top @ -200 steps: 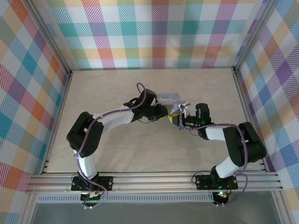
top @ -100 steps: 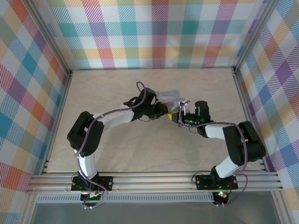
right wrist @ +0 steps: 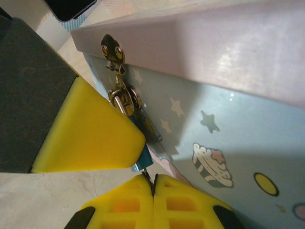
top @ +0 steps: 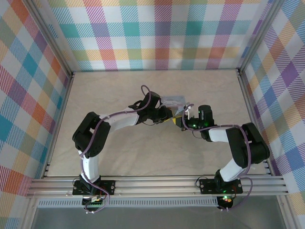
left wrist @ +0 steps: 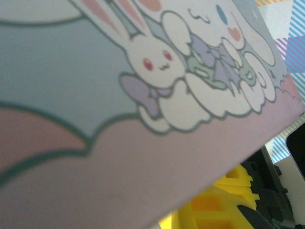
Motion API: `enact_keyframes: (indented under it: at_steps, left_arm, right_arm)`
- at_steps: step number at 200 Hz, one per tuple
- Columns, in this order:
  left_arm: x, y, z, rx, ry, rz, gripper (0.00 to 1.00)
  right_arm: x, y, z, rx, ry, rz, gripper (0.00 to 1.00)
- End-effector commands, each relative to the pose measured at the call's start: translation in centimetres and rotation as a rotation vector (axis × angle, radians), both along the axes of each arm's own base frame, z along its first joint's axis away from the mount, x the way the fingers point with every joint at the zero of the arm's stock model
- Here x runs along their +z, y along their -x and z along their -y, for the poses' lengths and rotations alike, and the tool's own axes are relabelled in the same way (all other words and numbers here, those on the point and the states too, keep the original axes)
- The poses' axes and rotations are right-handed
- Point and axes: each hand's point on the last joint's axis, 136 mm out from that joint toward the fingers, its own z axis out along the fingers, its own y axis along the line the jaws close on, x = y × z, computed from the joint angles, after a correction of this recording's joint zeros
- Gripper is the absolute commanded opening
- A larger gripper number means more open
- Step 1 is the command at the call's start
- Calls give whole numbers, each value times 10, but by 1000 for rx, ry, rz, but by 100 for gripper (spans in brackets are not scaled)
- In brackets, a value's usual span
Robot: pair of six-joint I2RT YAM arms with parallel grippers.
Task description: Unlock the padlock with the key
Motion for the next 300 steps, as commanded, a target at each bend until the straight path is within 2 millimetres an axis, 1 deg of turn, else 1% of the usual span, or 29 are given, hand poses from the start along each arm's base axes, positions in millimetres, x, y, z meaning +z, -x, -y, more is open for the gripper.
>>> enact_keyframes:
  at_steps: [1, 9, 15, 34, 45, 69, 82, 89, 91, 94, 109, 123, 145, 158, 179, 188, 212, 235, 263, 275, 300]
  left_arm:
    - [-16, 31, 12, -94, -1, -88, 11]
    - [-15, 28, 11, -87, 1, -83, 14]
    - [-14, 26, 10, -83, 2, -80, 18]
    - [-10, 23, 7, -71, 4, -71, 25]
    - [-8, 21, 3, -61, 3, -66, 32]
    - [-5, 20, -8, -34, -7, -55, 53]
    - [-1, 21, -13, -24, -5, -49, 60]
    - [1, 21, -16, -15, -5, -45, 63]
    - [1, 22, -17, -13, -7, -44, 64]
    - [3, 22, -18, -10, -5, -40, 66]
    - [10, 22, -27, 12, -4, -23, 72]
    - [18, 20, -36, 41, -2, -9, 76]
    - [26, 19, -47, 84, 18, -5, 76]
    - [27, 21, -51, 116, 39, -17, 75]
    - [29, 23, -55, 186, 107, -48, 68]
    - [26, 24, -57, 220, 136, -66, 65]
    - [22, 26, -61, 281, 174, -91, 60]
    - [17, 28, -59, 300, 184, -111, 59]
    - [9, 34, -53, 323, 207, -144, 58]
    - [4, 36, -52, 332, 204, -151, 57]
    - [-5, 38, -54, 354, 186, -164, 56]
  right_arm:
    - [24, -15, -2, -43, -50, 97, 1]
    - [20, -13, 0, -50, -48, 78, 1]
    - [17, -12, 0, -54, -45, 63, 1]
    - [8, -8, 2, -66, -37, 15, 0]
    - [5, -5, 3, -74, -37, -4, 0]
    - [-3, 1, 6, -86, -23, -48, 0]
    - [-7, 4, 7, -88, -17, -78, 0]
    - [-7, 5, 7, -91, -19, -79, 0]
    - [-12, 8, 8, -93, -10, -103, 0]
    - [-13, 9, 8, -95, -7, -114, 0]
    - [-15, 14, 8, -100, -10, -130, 0]
    - [-16, 19, 6, -93, -11, -154, 0]
    - [-17, 26, 0, -87, -11, -186, 0]
    - [-17, 30, -3, -91, -13, -213, 0]
    - [-19, 34, -6, -107, -27, -277, 0]
    - [-19, 36, -7, -118, -32, -308, 0]
    - [-16, 42, -14, -131, -33, -371, 0]
    - [-17, 49, -22, -149, -21, -437, 0]
    - [-26, 55, -25, -211, -17, -543, 0]
    - [-29, 56, -25, -245, -26, -592, 0]
    - [-28, 55, -26, -298, -69, -638, 0]
